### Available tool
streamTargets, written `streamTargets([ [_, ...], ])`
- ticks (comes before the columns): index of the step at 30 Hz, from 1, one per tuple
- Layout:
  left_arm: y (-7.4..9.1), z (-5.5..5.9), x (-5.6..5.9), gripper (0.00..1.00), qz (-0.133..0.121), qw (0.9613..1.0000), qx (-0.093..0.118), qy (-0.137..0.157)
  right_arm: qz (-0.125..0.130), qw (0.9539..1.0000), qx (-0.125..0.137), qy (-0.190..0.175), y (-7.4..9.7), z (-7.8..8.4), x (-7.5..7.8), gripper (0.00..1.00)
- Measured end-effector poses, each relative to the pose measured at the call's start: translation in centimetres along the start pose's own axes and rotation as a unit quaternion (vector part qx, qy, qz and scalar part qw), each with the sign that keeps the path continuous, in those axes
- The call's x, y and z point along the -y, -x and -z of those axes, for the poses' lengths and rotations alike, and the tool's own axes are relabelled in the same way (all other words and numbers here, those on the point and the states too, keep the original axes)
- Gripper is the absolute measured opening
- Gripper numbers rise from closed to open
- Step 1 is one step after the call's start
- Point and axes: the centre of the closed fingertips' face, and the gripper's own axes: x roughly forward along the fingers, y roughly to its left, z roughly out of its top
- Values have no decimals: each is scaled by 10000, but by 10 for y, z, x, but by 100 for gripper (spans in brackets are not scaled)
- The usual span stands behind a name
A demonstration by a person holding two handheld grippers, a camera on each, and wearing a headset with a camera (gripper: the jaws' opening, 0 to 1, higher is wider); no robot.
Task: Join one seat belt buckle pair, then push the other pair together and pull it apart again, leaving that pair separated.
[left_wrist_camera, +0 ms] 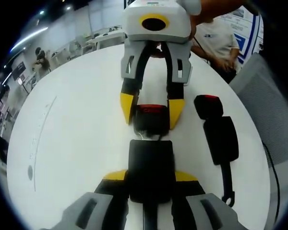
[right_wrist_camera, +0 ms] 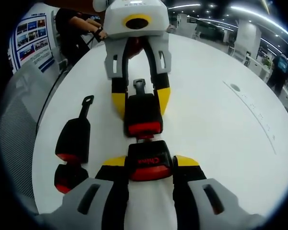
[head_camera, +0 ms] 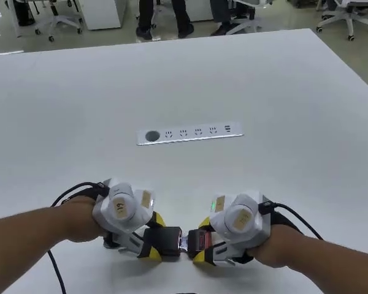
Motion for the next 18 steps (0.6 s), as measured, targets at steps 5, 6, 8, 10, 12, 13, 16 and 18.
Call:
streamTargets([
  [5,-1,1,-1,35,11,10000,-16,-9,-59,10000,-46,35,6,4,2,34],
  [6,-1,1,-1,35,10,10000,-6,-10,-70,10000,-20,27,7,6,2,34],
  [8,0,0,-1,35,13,10000,-11,-3,-55,10000,-4,24,6,5,3,34],
  [10,0,0,-1,35,14,10000,-8,7,-44,10000,3,17,6,5,4,34],
  [12,0,1,-2,35,21,10000,5,7,-37,10000,22,-6,8,8,6,34],
  [13,0,1,-2,35,22,10000,6,7,-29,10000,29,-14,9,9,6,34],
  [16,1,0,-1,35,27,10000,8,11,17,10000,60,-64,16,15,5,34],
  [18,1,0,-1,35,27,10000,-7,13,35,9999,54,-90,20,19,4,34],
])
